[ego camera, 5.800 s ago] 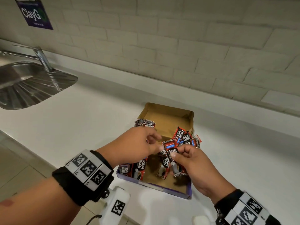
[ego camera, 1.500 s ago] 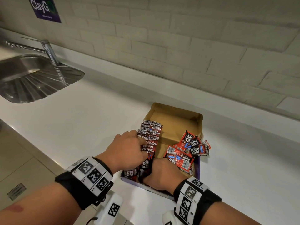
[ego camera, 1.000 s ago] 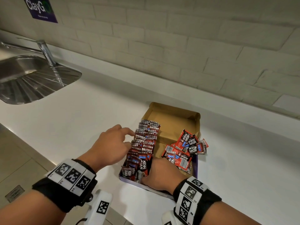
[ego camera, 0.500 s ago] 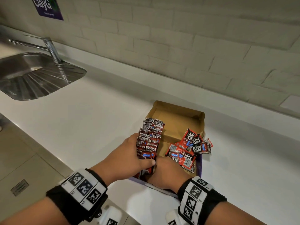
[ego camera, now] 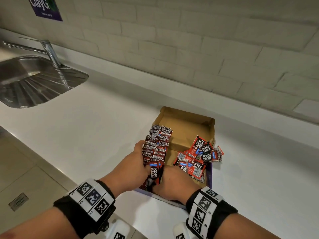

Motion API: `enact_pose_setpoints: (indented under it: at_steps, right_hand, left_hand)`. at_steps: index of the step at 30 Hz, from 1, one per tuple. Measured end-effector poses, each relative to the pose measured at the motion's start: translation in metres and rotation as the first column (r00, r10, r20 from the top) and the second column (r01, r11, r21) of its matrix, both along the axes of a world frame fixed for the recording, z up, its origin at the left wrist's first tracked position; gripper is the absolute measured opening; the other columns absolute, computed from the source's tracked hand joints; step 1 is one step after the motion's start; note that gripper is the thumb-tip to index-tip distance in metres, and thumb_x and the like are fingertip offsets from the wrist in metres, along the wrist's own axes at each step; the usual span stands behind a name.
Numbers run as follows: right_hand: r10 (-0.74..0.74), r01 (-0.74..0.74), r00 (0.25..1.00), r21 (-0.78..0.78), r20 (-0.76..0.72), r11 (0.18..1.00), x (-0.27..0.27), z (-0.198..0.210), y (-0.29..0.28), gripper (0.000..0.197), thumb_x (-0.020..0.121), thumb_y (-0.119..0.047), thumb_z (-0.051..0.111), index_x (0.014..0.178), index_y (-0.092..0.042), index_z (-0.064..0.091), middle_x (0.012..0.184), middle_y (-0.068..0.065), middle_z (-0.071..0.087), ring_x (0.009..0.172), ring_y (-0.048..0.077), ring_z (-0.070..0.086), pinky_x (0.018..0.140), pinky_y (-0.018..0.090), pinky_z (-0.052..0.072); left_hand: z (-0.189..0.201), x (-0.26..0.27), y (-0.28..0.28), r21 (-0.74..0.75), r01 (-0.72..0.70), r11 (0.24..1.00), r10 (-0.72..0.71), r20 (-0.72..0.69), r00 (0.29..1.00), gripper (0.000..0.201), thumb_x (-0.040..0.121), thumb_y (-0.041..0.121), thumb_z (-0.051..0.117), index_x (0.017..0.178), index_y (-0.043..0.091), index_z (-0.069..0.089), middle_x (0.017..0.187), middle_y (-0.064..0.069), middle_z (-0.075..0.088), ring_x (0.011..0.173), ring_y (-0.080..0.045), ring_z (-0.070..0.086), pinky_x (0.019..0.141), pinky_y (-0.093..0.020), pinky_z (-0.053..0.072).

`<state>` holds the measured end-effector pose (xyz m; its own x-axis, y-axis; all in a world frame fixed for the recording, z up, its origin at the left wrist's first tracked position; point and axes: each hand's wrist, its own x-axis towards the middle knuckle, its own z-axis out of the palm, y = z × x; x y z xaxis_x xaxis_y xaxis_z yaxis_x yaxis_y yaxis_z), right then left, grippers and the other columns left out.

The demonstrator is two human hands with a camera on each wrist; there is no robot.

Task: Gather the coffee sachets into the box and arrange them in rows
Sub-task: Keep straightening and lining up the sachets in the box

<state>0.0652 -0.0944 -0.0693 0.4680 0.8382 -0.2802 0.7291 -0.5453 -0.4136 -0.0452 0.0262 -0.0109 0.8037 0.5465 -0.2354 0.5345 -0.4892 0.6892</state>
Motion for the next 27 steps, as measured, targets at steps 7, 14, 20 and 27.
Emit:
enact_pose_setpoints:
  at_steps: [7, 14, 20, 27]
  right_hand:
    - [-0.075, 0.075, 0.997, -0.010, -0.029, 0.997, 0.000, -0.007, 0.006, 0.060, 0.073, -0.055, 0.068, 0.119, -0.019, 0.057, 0.108, -0.002, 0.066, 0.098, 0.021, 0.068, 0.068, 0.028, 0.047]
    - [-0.040, 0.039, 0.996, -0.004, -0.081, 0.999, -0.002, 0.007, 0.002, 0.057, 0.080, -0.048, 0.069, 0.128, -0.021, 0.054, 0.117, 0.003, 0.061, 0.106, 0.023, 0.065, 0.074, 0.028, 0.047]
    - [0.026, -0.016, 0.991, 0.076, -0.132, 0.997, -0.004, 0.029, -0.006, 0.050, 0.088, -0.038, 0.072, 0.133, -0.025, 0.055, 0.127, 0.005, 0.061, 0.113, 0.024, 0.063, 0.080, 0.025, 0.046]
    - [-0.018, 0.028, 0.987, 0.058, -0.160, 0.998, -0.006, 0.034, -0.010, 0.056, 0.087, -0.047, 0.072, 0.134, -0.022, 0.053, 0.126, 0.005, 0.062, 0.115, 0.024, 0.063, 0.089, 0.030, 0.053]
  left_hand:
    - [0.008, -0.002, 0.004, -0.054, -0.036, 0.998, 0.036, -0.009, 0.999, 0.088, 0.091, 0.026, 0.067, 0.157, 0.021, 0.009, 0.133, 0.003, 0.059, 0.090, -0.007, 0.058, 0.068, -0.012, 0.044]
    - [0.007, -0.006, 0.007, -0.096, -0.037, 0.995, 0.035, -0.018, 0.999, 0.092, 0.085, 0.028, 0.074, 0.156, 0.025, 0.014, 0.106, 0.022, 0.052, 0.093, -0.004, 0.064, 0.075, -0.016, 0.049]
    - [0.003, -0.007, 0.008, -0.129, -0.005, 0.992, 0.006, 0.010, 1.000, 0.090, 0.084, 0.031, 0.077, 0.153, 0.029, 0.019, 0.117, 0.026, 0.053, 0.094, 0.003, 0.063, 0.074, -0.011, 0.045]
    - [0.009, -0.012, 0.020, -0.207, -0.150, 0.967, 0.168, 0.073, 0.983, 0.071, 0.094, 0.053, 0.059, 0.154, 0.035, 0.025, 0.158, 0.003, 0.037, 0.127, -0.014, 0.049, 0.101, -0.034, 0.045]
